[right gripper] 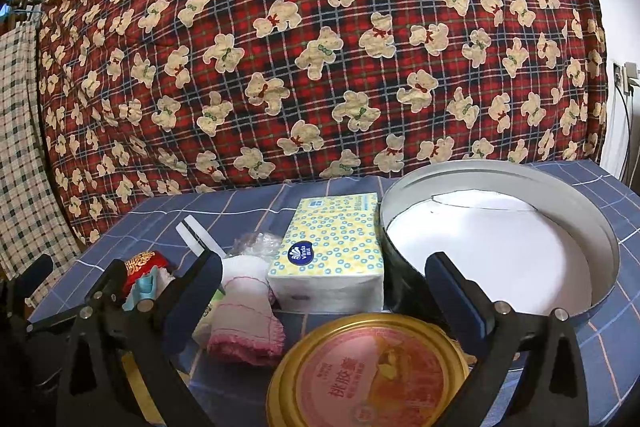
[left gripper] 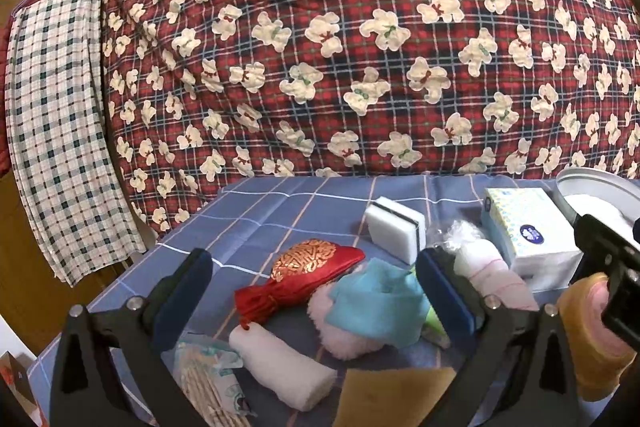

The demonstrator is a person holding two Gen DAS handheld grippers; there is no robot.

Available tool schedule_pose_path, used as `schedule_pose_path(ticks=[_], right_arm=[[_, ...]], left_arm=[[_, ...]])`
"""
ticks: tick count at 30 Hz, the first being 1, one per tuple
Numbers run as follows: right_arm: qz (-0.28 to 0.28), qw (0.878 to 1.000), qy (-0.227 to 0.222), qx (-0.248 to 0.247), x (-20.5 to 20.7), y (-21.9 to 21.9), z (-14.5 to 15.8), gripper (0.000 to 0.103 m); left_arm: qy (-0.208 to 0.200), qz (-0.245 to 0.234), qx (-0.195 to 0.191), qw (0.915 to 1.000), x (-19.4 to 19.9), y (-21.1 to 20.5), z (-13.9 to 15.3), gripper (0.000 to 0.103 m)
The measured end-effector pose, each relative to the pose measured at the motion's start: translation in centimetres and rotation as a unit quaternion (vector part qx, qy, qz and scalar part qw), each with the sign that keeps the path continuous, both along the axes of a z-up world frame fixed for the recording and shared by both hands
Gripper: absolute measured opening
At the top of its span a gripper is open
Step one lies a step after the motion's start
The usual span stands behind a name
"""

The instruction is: Organize soft objects

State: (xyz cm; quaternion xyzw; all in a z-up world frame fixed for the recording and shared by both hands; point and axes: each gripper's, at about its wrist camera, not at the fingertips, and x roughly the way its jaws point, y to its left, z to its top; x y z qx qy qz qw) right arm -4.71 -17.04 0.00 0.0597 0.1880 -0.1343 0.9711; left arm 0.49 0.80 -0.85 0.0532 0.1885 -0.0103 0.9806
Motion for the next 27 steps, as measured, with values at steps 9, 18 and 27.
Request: schedule_pose_path(ticks=[9, 18, 27], right_arm=[[0.019, 1.0, -0.004, -0.003, 0.0, 0.6, -0.1, 0.103], [0.025, 1.0, -0.007, -0.008, -0.2, 0.9, 0.1, 0.103], [0.035, 0.999, -0.017, -0.01, -0.5, 1.1, 0.4, 0.103]], left_arm=[[0.002, 0.002, -0.003, 1.0, 0.0, 0.1, 0.1, 0.103], [0.005, 0.004, -0.003, 1.0, 0.0, 0.3, 0.0, 0.103], [0.018, 0.015, -0.005, 0.9997, 0.3, 0.5, -0.2, 0.103]])
